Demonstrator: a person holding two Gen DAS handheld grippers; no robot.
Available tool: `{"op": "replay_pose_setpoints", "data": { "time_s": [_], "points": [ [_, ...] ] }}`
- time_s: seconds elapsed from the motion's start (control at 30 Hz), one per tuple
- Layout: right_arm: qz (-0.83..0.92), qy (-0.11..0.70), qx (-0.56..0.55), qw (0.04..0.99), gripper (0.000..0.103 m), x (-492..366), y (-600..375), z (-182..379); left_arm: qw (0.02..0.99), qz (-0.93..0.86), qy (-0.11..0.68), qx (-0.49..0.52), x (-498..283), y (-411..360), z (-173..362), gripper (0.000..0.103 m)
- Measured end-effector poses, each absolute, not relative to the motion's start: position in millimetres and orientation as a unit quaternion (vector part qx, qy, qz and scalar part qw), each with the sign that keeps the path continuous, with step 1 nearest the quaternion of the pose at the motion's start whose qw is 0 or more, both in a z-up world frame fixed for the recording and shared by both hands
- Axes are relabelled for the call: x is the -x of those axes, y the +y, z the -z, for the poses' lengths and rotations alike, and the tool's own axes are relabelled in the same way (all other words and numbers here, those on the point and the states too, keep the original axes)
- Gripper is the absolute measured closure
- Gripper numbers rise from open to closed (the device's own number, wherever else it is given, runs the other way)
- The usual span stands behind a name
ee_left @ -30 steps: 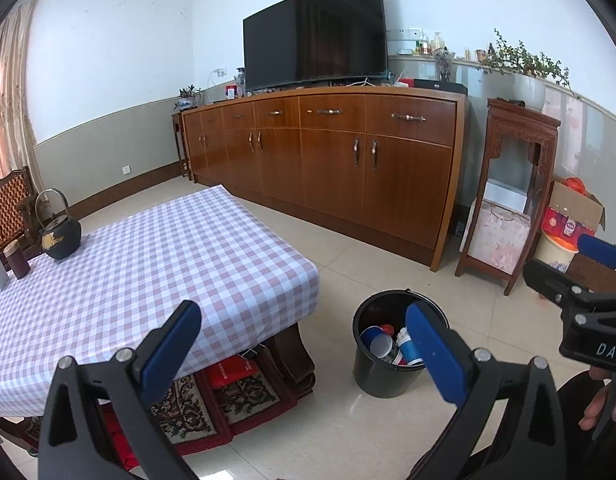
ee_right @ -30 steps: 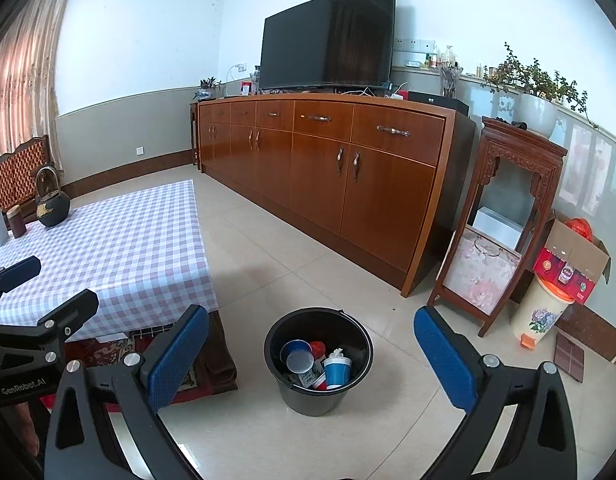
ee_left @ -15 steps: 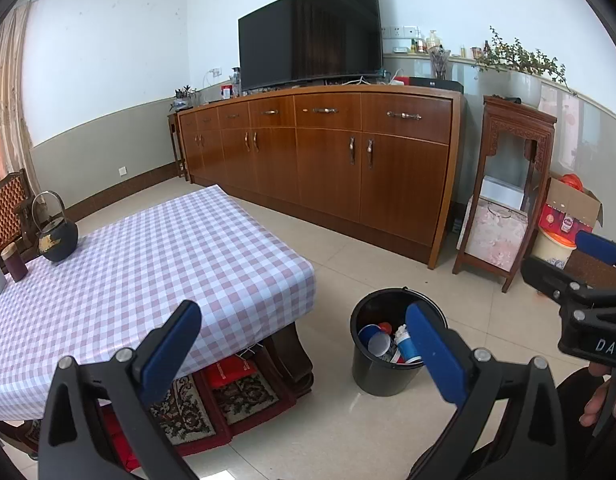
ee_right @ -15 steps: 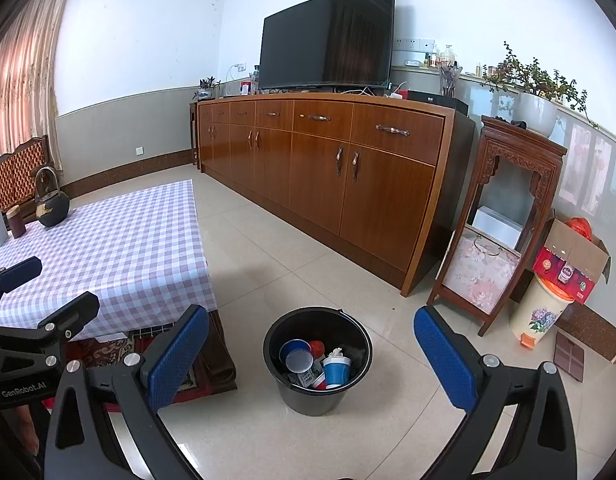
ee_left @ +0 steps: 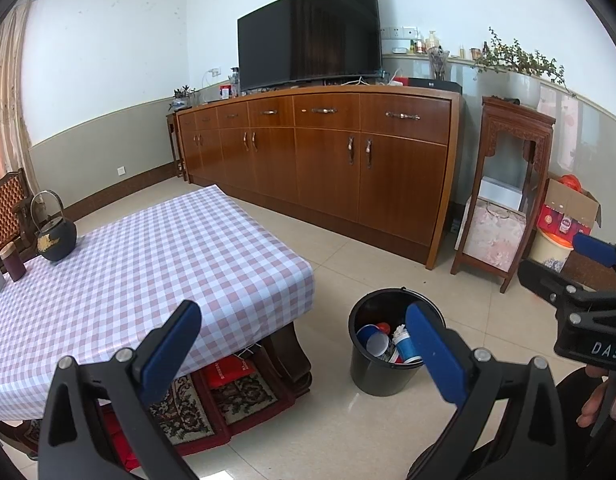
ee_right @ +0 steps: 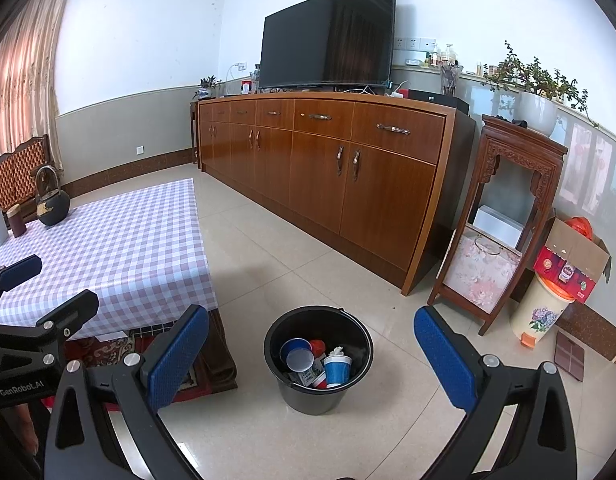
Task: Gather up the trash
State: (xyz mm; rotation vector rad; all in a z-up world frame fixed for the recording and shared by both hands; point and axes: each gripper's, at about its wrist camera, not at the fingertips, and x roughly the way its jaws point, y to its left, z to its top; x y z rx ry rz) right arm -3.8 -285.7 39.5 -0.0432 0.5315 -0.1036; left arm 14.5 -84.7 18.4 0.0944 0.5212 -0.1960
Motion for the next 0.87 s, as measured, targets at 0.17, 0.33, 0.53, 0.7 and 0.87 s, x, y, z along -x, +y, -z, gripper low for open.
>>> {"op": "replay_pose_setpoints", "data": {
  "time_s": [0.17, 0.33, 0.53, 0.7, 0.87],
  "points": [
    [0.052, 0.263, 0.021, 0.963, 0.000, 3.9, -285.3, -39.1, 0.961, 0.095, 0.257, -0.046, -13.8, -84.0, -18.6, 0.000],
    [0.051, 0.264, 0.021, 0.963, 0.000, 3.8, -284.1, -37.9, 0.960, 0.097, 0.260, -0.046, -14.3, -83.4, -17.2, 0.000],
    [0.050, 0.265, 0.020, 0.963, 0.000, 3.9, -284.9, -36.7, 0.959, 0.098, 0.264, -0.046, -14.8, -84.9, -15.1, 0.000],
    [0.050, 0.267, 0.019, 0.962, 0.000, 4.1, -286.7, -36.2, 0.960, 0.086, 0.260, -0.057, -14.6, -85.8, -14.6, 0.000],
    [0.051, 0.268, 0.018, 0.962, 0.000, 4.0, -287.8, -35.3, 0.957, 0.092, 0.270, -0.052, -16.3, -82.9, -11.4, 0.000]
  ]
}}
